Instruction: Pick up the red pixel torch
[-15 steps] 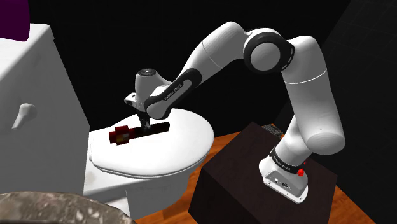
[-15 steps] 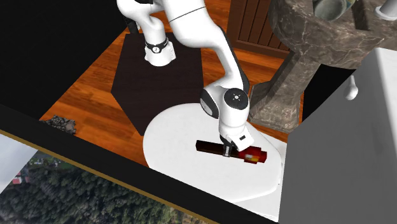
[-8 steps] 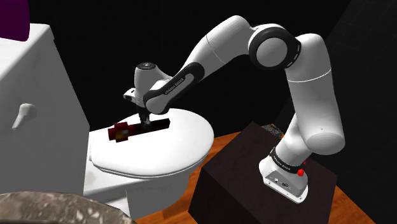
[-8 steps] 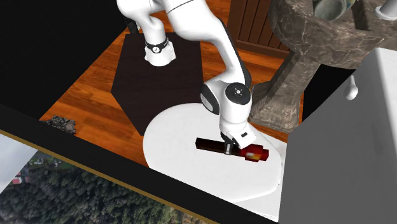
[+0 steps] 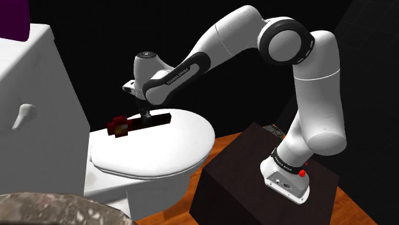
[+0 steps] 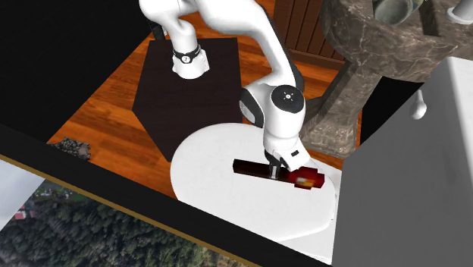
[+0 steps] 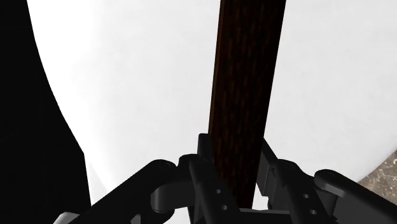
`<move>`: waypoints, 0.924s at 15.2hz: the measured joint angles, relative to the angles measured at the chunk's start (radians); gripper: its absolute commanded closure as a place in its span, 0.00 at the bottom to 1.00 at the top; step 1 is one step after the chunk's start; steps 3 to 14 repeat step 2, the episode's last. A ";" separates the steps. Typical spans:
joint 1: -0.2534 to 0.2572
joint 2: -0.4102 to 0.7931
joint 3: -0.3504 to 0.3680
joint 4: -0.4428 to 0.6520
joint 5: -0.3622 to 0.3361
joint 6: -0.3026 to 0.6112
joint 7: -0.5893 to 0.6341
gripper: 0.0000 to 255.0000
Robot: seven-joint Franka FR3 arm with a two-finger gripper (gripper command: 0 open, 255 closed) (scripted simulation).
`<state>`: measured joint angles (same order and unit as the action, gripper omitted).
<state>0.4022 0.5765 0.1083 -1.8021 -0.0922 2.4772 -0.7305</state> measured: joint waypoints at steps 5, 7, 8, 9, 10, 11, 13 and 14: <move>-0.001 -0.017 0.002 -0.001 0.002 -0.015 -0.001 1.00; -0.001 -0.017 0.002 -0.001 0.002 -0.015 -0.001 1.00; -0.001 -0.017 0.002 -0.001 0.002 -0.015 -0.001 1.00; -0.001 -0.017 0.002 -0.001 0.002 -0.015 -0.001 1.00; -0.001 -0.017 0.002 -0.001 0.002 -0.015 -0.001 1.00; -0.001 -0.017 0.002 -0.001 0.002 -0.015 -0.001 1.00; -0.001 -0.017 0.002 -0.001 0.002 -0.015 -0.001 1.00; -0.001 -0.017 0.002 -0.001 0.002 -0.015 -0.001 1.00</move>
